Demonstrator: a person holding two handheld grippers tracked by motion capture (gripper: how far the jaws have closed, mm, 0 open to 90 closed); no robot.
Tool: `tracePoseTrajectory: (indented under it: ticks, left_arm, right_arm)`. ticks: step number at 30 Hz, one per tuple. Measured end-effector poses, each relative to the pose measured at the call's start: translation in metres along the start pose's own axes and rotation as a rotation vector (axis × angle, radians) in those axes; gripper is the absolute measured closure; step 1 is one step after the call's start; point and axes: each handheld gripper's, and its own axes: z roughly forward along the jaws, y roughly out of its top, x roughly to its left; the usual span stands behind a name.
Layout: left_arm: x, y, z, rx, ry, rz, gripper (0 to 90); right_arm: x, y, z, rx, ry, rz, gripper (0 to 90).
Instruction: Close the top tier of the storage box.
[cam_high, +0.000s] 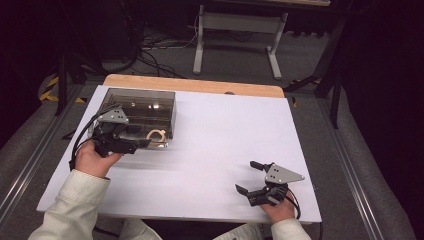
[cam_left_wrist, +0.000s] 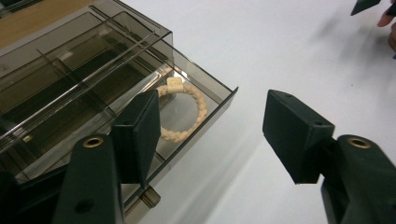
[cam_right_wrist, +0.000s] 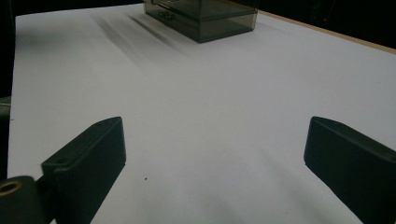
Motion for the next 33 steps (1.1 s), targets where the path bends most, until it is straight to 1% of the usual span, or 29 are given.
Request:
tracePoseTrajectory:
  ticks: [1,2,6,8,10,11,17,18,22,23,24,28,29,30,32,33]
  left_arm:
    - [0.000,-0.001,-0.001,-0.003,-0.003,-0.003,36.6]
    - [0.001,-0.002,-0.002,-0.005,0.006,0.007,36.2]
    - [0.001,-0.007,-0.006,-0.002,0.010,-0.005,33.9]
    - [0.003,-0.011,-0.009,0.001,0.018,-0.006,32.6]
    - [0.003,-0.012,-0.010,0.000,0.017,-0.007,32.4]
    - [0.004,-0.016,-0.013,0.001,0.021,-0.009,32.4]
    - [0.007,-0.025,-0.020,0.006,0.035,-0.009,32.5]
    - [0.007,-0.027,-0.021,0.006,0.036,-0.017,32.7]
    - [0.010,-0.033,-0.024,0.008,0.042,-0.027,33.3]
    - [0.010,-0.034,-0.024,0.005,0.039,-0.042,33.4]
    - [0.012,-0.036,-0.025,0.007,0.043,-0.031,33.5]
    - [0.014,-0.042,-0.028,0.007,0.052,-0.035,33.7]
    - [0.014,-0.043,-0.028,0.007,0.046,-0.041,33.7]
    - [0.015,-0.045,-0.029,0.007,0.054,-0.034,33.8]
    - [0.016,-0.049,-0.030,0.007,0.053,-0.046,33.9]
    - [0.016,-0.049,-0.030,0.007,0.053,-0.046,33.9]
  right_arm:
    - [0.000,0.000,0.000,-0.001,0.000,0.001,6.0]
    - [0.000,0.000,0.000,-0.001,0.000,0.001,6.0]
    - [0.000,0.000,0.000,0.000,0.000,0.000,6.0]
    - [0.000,0.000,0.000,-0.001,0.000,0.000,6.0]
    - [0.000,0.000,0.000,-0.001,0.000,0.000,6.0]
    - [0.000,0.000,0.000,0.000,0.000,-0.001,6.0]
    - [0.000,0.000,0.000,0.002,0.000,-0.001,6.0]
    - [0.000,0.000,0.000,0.003,0.000,-0.001,6.0]
    - [0.000,0.000,0.000,0.002,0.001,0.000,6.0]
    - [0.000,0.000,0.000,0.003,0.001,-0.001,6.0]
    - [0.001,0.000,0.000,0.003,0.002,0.001,6.0]
    - [0.001,0.000,0.000,0.003,0.002,0.002,6.0]
    - [0.001,0.000,0.000,0.003,0.002,0.001,6.0]
    - [0.001,0.000,0.000,0.003,0.003,0.000,6.0]
    - [0.001,0.000,0.000,0.003,0.002,0.001,6.0]
    - [0.001,0.000,0.000,0.003,0.002,0.001,6.0]
